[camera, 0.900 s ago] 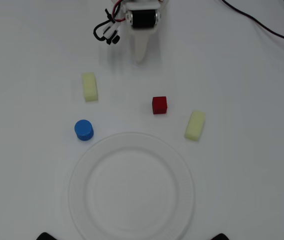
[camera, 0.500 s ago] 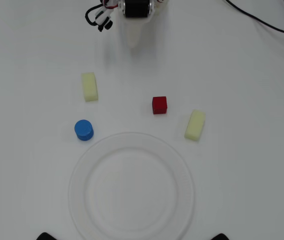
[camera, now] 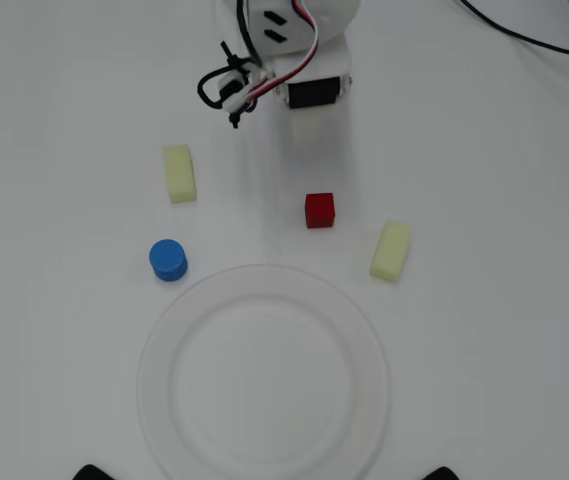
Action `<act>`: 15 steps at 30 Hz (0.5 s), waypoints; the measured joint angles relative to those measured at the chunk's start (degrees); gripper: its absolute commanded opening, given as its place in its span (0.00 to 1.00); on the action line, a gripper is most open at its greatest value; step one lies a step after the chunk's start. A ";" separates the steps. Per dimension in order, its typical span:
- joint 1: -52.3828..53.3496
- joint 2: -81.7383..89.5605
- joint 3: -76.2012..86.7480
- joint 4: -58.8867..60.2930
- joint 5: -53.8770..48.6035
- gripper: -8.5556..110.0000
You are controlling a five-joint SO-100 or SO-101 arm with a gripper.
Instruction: Grasp a red block and put it in the dish.
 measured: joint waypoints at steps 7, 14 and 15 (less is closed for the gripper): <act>-2.11 -11.69 -10.72 -0.09 1.05 0.29; -4.22 -19.60 -14.33 -1.85 2.55 0.30; -4.39 -20.30 -14.33 -2.46 2.90 0.30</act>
